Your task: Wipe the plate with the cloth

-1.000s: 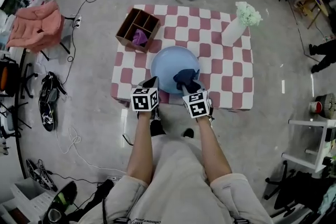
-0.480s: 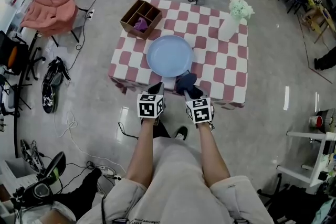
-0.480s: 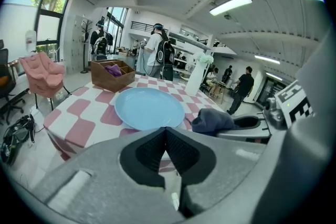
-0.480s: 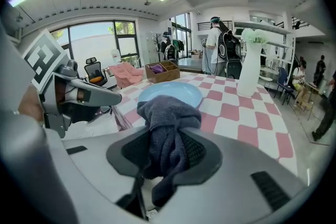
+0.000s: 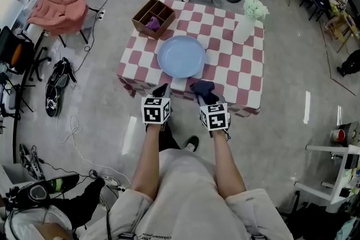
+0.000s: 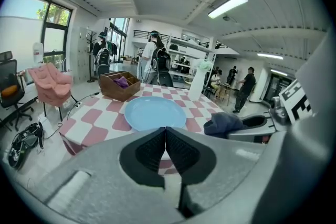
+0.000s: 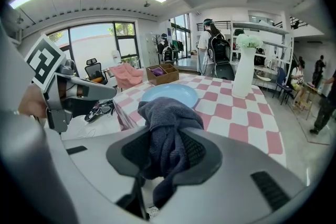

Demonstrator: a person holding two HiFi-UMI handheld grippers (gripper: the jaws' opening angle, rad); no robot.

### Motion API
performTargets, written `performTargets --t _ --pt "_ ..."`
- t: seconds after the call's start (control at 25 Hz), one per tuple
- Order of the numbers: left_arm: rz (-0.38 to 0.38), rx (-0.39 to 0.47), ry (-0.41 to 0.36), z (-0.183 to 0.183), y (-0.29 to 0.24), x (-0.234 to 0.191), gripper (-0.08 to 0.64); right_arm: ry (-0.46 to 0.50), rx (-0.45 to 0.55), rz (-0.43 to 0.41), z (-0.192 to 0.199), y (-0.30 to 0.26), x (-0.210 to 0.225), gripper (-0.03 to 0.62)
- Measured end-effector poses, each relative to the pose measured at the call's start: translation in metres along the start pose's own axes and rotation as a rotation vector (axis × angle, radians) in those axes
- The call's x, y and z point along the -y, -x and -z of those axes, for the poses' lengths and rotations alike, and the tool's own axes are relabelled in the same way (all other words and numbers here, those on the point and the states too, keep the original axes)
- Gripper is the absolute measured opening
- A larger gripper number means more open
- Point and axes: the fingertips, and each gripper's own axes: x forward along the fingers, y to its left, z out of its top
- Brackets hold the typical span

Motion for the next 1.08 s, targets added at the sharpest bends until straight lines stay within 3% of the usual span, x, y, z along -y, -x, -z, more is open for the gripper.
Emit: performTargets --t 0.24,1.08 --pt "-0.025 -0.022 -0.026 0.004 0.003 0.002 0.011 0.004 -0.001 0.005 0.0 0.005 -0.005 0.13" --pt "0.007 0.01 -0.023 -0.002 0.005 0.008 0.011 -0.03 0.028 0.026 -0.013 0.011 -0.005 0.13"
